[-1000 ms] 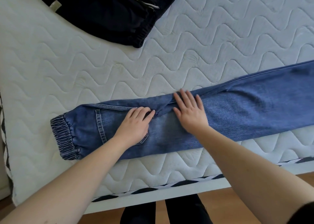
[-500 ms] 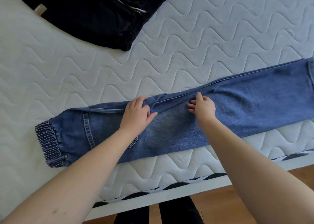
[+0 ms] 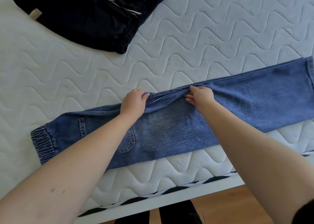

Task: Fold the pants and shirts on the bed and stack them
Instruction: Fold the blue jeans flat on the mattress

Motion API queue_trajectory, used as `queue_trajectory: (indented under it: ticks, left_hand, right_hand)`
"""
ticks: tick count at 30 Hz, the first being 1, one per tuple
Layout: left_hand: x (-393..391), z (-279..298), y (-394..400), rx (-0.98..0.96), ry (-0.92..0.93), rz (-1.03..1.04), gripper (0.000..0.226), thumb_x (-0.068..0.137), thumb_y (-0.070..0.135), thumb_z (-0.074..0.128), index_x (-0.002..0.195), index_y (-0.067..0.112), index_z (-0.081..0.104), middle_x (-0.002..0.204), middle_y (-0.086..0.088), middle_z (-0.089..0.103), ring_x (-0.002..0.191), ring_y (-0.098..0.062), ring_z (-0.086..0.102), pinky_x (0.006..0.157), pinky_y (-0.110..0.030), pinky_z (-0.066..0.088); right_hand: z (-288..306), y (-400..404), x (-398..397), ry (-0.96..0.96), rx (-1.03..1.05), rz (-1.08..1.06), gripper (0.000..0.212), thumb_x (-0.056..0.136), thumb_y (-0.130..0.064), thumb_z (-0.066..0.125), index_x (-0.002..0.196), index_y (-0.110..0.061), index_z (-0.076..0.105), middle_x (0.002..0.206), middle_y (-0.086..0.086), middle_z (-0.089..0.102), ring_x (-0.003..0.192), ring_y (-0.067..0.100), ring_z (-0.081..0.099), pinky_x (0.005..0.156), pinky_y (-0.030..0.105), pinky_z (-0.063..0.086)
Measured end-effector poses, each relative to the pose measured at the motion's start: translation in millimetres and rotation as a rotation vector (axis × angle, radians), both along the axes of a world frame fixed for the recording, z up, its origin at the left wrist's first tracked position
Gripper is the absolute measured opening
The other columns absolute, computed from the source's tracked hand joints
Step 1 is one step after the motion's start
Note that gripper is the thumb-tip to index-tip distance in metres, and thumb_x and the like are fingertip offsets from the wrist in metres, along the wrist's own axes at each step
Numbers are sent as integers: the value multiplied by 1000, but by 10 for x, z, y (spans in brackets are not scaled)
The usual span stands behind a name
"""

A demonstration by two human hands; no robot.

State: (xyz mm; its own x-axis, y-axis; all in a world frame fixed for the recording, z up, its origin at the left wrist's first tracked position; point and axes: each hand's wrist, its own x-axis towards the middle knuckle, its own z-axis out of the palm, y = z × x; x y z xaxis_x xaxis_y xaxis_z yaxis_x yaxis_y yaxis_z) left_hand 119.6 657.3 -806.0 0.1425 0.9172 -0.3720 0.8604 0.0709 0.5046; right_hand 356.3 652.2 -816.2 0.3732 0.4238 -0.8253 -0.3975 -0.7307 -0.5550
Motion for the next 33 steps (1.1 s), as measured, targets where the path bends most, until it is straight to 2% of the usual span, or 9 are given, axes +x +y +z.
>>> queue_trajectory:
  ticks: [4,7,9,13,16,19,24,27,33]
  left_hand:
    - [4,-7,51,-35,-20,87,41,100,32,47,65,11,48,57,1,48,59,-19,46,49,-31,27]
    - [-31,-9,28,-36,-82,116,22,97,29,53,89,15,67,78,9,61,69,-11,54,63,-25,38]
    - [-81,12,27,-61,-133,151,18,96,30,56,109,24,66,88,9,64,69,-4,57,61,-20,40]
    - [-171,23,93,-78,-118,110,18,99,32,50,110,26,63,92,6,66,72,-7,59,61,-22,41]
    - [-223,35,183,-78,-128,148,20,100,32,49,108,23,64,96,6,65,85,-12,58,72,-24,40]
    - [-268,21,219,-103,-126,151,11,98,30,54,103,26,63,93,4,67,84,-13,60,68,-23,40]
    - [-311,53,134,125,-22,-304,15,85,15,71,98,18,65,102,0,54,92,-18,53,80,-34,46]
    - [-365,119,117,213,35,-568,18,78,27,79,85,13,69,91,-3,54,87,-23,52,76,-40,47]
    - [-303,176,100,232,518,-719,32,82,49,67,97,21,67,106,1,52,101,-22,48,80,-38,31]
  right_hand:
    - [24,-16,18,-44,-62,133,35,94,-40,63,93,-6,57,85,10,70,70,19,73,56,28,58]
    - [77,23,-28,-24,-125,227,50,84,-58,67,91,-9,58,85,10,70,65,18,74,49,25,55]
    - [78,59,-90,5,-161,253,46,86,-52,68,96,-8,58,88,10,70,63,18,74,47,24,53]
    - [38,73,-165,19,-165,172,22,93,-19,58,108,-4,51,86,10,64,47,16,68,41,23,51]
    - [-6,31,-131,-2,-138,123,23,94,-18,54,111,-3,53,86,11,66,49,16,69,41,23,51]
    - [-35,-14,-126,-7,-107,112,18,96,-19,53,106,-4,54,81,11,67,49,14,69,41,22,51]
    - [-42,-27,-139,-4,-100,105,14,96,-20,55,100,-7,54,77,9,65,49,13,69,42,22,51]
    - [-44,-39,-125,4,-92,97,17,96,-21,57,105,-6,54,78,8,64,50,13,69,42,22,52]
    - [-27,-54,-130,15,-88,107,26,97,-22,58,115,-5,52,79,6,63,51,13,70,44,23,54]
